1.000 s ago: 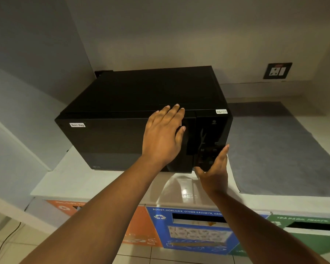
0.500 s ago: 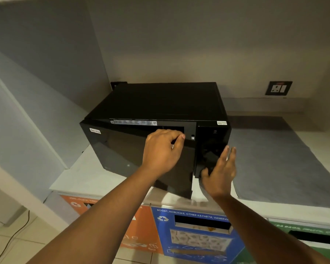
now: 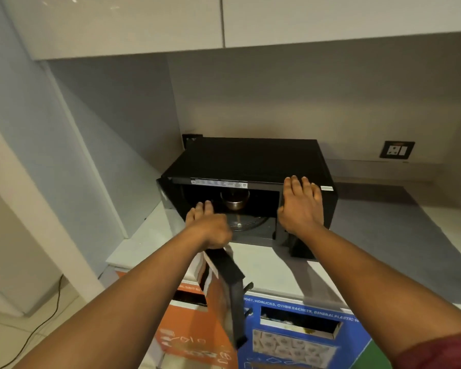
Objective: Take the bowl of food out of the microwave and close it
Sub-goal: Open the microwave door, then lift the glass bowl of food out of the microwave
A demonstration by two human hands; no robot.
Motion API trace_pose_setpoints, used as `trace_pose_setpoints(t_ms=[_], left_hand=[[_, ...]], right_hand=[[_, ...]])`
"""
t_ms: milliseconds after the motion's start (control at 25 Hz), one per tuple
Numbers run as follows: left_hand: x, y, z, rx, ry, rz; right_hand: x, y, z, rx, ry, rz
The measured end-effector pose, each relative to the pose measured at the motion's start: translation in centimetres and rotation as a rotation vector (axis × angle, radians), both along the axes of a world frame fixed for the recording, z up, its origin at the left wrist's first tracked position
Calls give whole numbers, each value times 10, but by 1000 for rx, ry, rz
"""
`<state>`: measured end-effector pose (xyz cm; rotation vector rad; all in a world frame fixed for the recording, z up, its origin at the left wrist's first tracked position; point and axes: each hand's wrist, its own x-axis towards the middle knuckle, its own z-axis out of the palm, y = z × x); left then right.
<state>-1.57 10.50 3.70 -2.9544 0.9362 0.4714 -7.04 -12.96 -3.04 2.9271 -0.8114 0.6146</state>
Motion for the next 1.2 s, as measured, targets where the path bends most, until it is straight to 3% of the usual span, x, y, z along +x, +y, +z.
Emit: trace_pose_setpoints(t_ms=[160, 320, 520, 1040, 1200], left_hand=[[20, 50, -7, 36, -90, 172], [39, 89, -18, -77, -179, 265], [63, 140, -35, 14, -387, 78], [84, 171, -41, -44, -511, -75], [71, 155, -41, -262, -712, -75]], right_hand=[[6, 17, -7, -39, 55, 6], [13, 25, 0, 0, 96, -3], [12, 28, 12, 93, 193, -20], [6, 44, 22, 151, 215, -36], [-5, 56, 12, 119, -21, 63]])
